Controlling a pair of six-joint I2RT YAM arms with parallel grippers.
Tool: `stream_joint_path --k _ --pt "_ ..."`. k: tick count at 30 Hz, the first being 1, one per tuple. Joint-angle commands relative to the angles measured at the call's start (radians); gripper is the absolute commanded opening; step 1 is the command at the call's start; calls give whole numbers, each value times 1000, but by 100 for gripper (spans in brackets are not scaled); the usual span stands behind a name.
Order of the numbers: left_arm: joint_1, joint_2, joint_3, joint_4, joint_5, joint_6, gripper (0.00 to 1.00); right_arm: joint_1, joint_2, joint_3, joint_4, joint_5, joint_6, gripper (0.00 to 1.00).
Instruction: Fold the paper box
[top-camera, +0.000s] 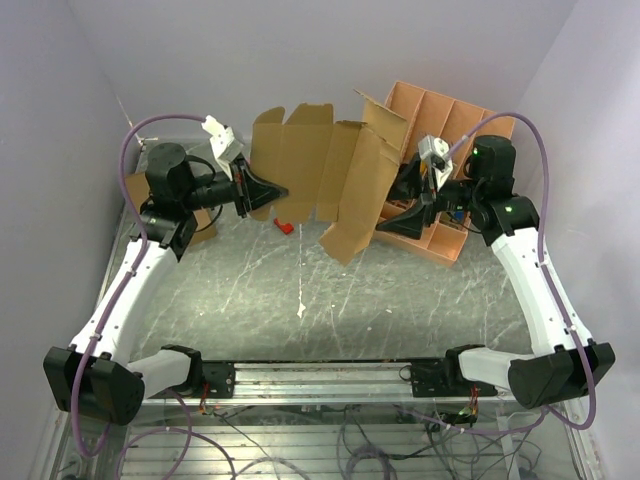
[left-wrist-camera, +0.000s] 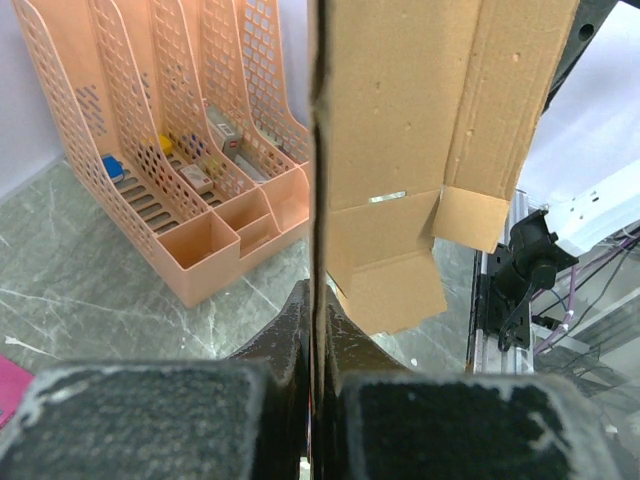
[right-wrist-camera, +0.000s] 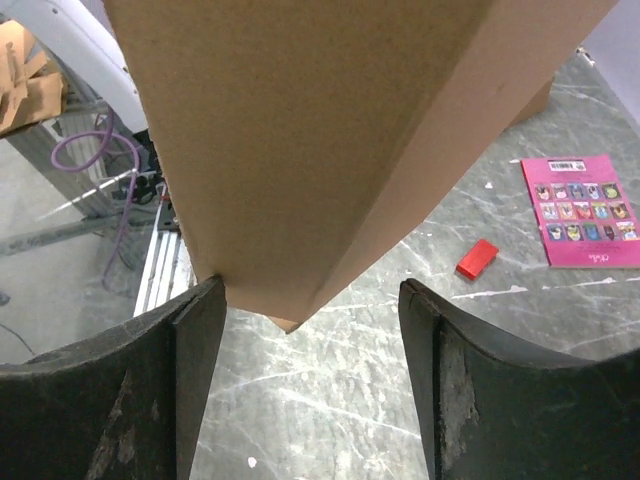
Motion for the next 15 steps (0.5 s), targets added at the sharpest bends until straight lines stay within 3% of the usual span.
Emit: stream_joint_path --k 1,10,15 --pt "-18 -8 9 35 6 -15 7 9 2 -16 100 18 99 68" --pt "-59 -17 -15 85 1 -44 7 11 6 -71 246 75 228 53" --pt "-70 -23 -26 106 3 -63 7 9 -3 -102 311 96 284 26"
